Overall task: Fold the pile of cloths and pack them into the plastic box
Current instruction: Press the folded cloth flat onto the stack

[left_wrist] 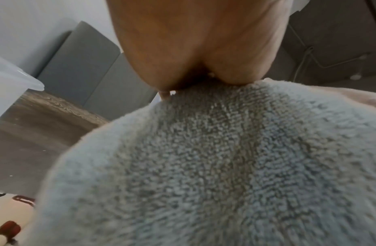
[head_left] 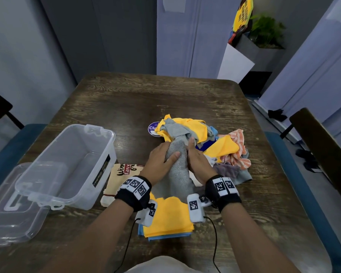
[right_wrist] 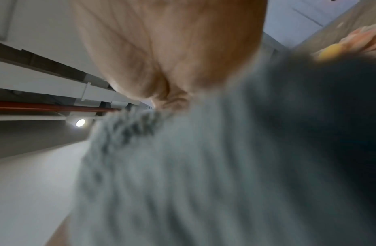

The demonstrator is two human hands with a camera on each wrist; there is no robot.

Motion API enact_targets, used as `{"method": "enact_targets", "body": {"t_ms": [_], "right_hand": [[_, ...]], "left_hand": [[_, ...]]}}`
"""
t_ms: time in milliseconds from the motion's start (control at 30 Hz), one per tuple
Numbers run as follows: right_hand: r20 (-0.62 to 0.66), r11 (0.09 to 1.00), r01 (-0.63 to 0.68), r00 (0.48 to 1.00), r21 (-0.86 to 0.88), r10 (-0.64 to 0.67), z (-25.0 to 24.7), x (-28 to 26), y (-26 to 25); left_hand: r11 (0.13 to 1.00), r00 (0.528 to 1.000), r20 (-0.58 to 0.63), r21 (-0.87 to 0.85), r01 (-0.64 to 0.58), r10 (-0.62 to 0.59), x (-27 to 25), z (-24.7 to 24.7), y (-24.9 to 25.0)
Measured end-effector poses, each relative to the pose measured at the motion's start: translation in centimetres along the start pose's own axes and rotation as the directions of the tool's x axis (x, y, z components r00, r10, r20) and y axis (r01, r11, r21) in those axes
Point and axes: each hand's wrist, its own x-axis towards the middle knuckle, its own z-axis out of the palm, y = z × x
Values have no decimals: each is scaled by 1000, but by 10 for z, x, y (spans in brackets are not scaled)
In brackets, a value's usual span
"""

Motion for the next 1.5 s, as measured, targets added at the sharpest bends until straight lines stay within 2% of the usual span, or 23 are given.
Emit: {"method": "enact_targets", "body": {"t_ms": [100,200,300,367,433,500,533,633,700,800,900,933,1000,1100,1200,1367,1500], "right_hand": [[53,999,-36,998,34,34,-1,0,-1],[87,998,-32,996,57,27,-1,-3,1],[120,998,32,992,47,-37,-1,-1,6],[165,997,67,984,28,-71,-2,1,11],[192,986,91,979,-142,-62,-6,3,14],[244,928,131,969,-350,-45,-12,5,19],[249,914,143,967,-380,-48,-14,5,23],[99,946,117,991,-302,-91,-20,3,34],[-33,966,99,993,-240,-110,-23,4,39],[-229,993,99,967,-62,-111,-28,6,41],[-309,994,99,948,48,-80,-34,7,43],[-322,995,99,943,22,-87,-34,8,44],[-358,985,101,922,-141,-146,-33,10,46],[-340,909,99,907,-405,-250,-22,9,49],[-352,851,80,887,-520,-298,-12,4,56],[-351,805,-68,919,-589,-179,-8,1,80],[-304,785,-133,950,-605,-73,-2,-8,106]], "left_hand": [[1000,1000,-14,9,-9,9,0,-2,-4],[987,1000,2,-158,26,-26,1,-8,1],[980,998,11,-188,65,-64,3,-13,7],[978,994,-29,-184,102,-109,5,-17,9],[974,984,-110,-194,117,-140,7,-21,9],[972,962,-212,-197,130,-172,8,-25,8],[970,948,-251,-197,145,-193,8,-27,7],[958,931,-265,-207,199,-251,8,-32,-2],[939,933,-190,-222,263,-306,7,-35,-11],[916,939,-40,-239,322,-341,0,-35,-23],[908,943,12,-264,324,-333,-8,-32,-28],[911,944,1,-260,320,-331,-10,-31,-30],[917,941,-43,-242,317,-337,-11,-28,-33],[922,927,-119,-207,328,-356,-12,-20,-33],[918,911,-150,-171,358,-383,-17,-11,-32],[882,875,-127,-128,453,-468,-38,10,-54],[821,820,-49,-36,569,-570,-60,26,-66]]}}
